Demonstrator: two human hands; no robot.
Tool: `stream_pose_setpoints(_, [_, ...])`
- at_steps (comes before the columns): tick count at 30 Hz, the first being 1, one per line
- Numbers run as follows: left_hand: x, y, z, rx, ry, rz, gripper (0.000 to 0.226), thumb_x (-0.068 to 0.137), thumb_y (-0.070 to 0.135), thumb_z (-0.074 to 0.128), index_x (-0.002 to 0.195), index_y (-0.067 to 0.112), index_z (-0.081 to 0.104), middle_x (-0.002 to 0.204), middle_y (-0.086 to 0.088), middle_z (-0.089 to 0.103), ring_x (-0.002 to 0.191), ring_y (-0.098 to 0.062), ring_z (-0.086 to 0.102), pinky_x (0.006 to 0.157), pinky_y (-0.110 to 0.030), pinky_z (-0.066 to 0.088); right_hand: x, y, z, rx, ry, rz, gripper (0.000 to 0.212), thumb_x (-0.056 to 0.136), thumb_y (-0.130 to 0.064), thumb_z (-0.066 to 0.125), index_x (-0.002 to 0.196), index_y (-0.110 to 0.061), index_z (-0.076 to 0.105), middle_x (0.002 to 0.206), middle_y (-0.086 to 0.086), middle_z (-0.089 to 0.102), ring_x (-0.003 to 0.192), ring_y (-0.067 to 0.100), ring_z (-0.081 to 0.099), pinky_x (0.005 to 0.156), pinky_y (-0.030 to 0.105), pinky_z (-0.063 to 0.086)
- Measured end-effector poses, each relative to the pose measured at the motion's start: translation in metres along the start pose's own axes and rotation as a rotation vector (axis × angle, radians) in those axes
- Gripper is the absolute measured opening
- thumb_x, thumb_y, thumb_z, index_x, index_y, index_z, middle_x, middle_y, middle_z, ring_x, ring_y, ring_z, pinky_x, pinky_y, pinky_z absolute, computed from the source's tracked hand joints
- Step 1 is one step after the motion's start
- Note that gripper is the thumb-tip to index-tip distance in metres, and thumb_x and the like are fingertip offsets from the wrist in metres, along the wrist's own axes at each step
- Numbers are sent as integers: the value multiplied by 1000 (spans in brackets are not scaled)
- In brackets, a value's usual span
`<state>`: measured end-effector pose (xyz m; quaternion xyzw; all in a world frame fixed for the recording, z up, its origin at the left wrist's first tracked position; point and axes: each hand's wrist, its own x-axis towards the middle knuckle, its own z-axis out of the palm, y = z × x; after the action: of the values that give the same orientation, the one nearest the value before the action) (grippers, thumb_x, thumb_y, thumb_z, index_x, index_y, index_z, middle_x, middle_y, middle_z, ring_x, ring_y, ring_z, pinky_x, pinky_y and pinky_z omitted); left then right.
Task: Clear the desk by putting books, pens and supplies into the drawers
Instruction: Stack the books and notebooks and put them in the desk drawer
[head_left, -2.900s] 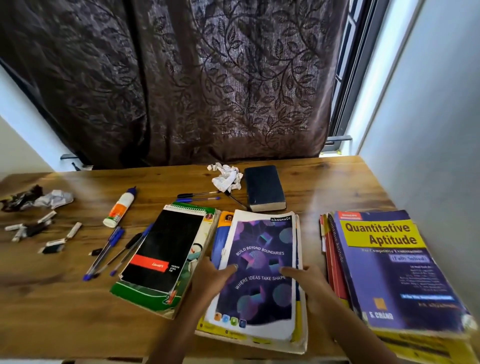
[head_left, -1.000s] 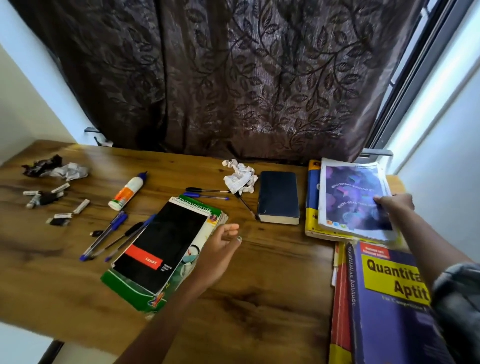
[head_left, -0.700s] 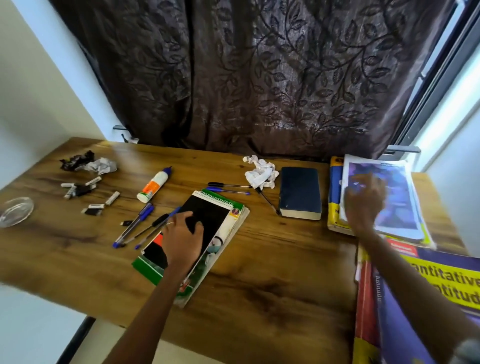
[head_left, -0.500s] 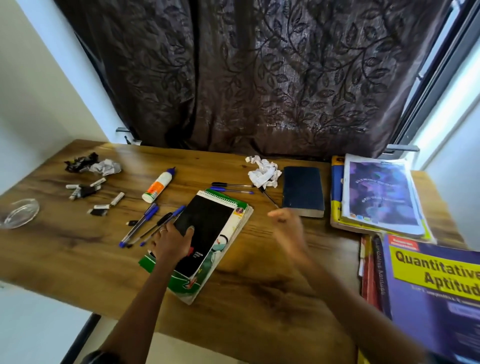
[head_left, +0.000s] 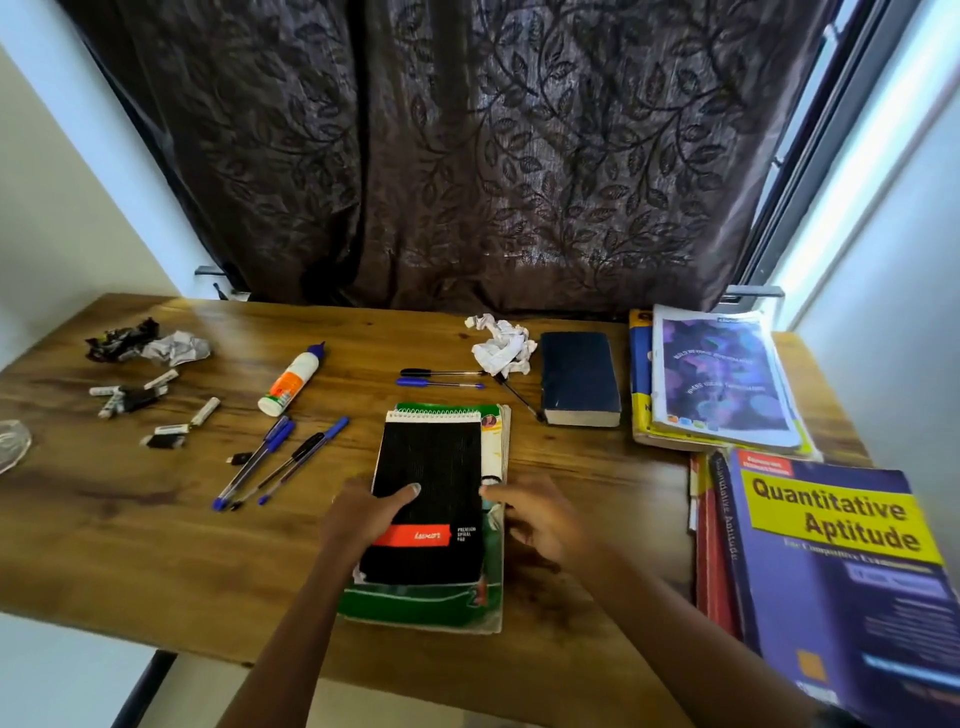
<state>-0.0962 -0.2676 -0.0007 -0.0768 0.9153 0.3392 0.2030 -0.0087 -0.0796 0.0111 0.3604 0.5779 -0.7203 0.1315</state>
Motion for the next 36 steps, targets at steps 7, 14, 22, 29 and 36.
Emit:
stream_pose_setpoints(7, [-43, 9, 23, -421, -256, 124, 39, 82, 28, 71, 117, 17, 57, 111, -2, 64, 92, -15, 60, 74, -25, 48, -11, 20, -21, -119, -29, -105, 51, 74, -11, 76, 119, -11, 53, 109, 7, 65, 97, 20, 64, 83, 37, 55])
stream_pose_setpoints(14, [-77, 51, 50, -633, -232, 95, 42, 81, 32, 71, 118, 16, 60, 103, -3, 68, 86, -20, 65, 68, -31, 51, -39, 2, -69, -110, 29, -347, 60, 76, -8, 74, 118, -20, 32, 104, -9, 51, 87, 5, 55, 52, 13, 49])
stream_pose_setpoints(22, [-72, 139, 87, -540, -516, 374, 35, 93, 38, 52, 123, 19, 55, 112, 2, 64, 96, -11, 62, 73, -24, 50, -52, -33, -169, 157, 195, -516, 39, 78, 3, 67, 106, -19, 51, 108, 17, 63, 89, 24, 65, 82, 41, 56])
stream_pose_setpoints(29, [-21, 160, 117, -433, -122, 310, 43, 93, 31, 56, 132, 14, 47, 123, -6, 55, 95, -12, 50, 75, -26, 41, -4, -79, -269, 126, 503, -486, 43, 85, 3, 60, 121, -10, 42, 104, 17, 61, 75, 20, 62, 55, 28, 52])
stream_pose_setpoints(36, [8, 173, 133, -330, -181, 210, 48, 95, 33, 52, 136, 9, 43, 121, -5, 56, 88, -12, 52, 71, -26, 39, 57, -105, -311, 18, 514, -391, 42, 84, 1, 62, 123, -5, 47, 104, 17, 64, 78, 24, 63, 59, 30, 52])
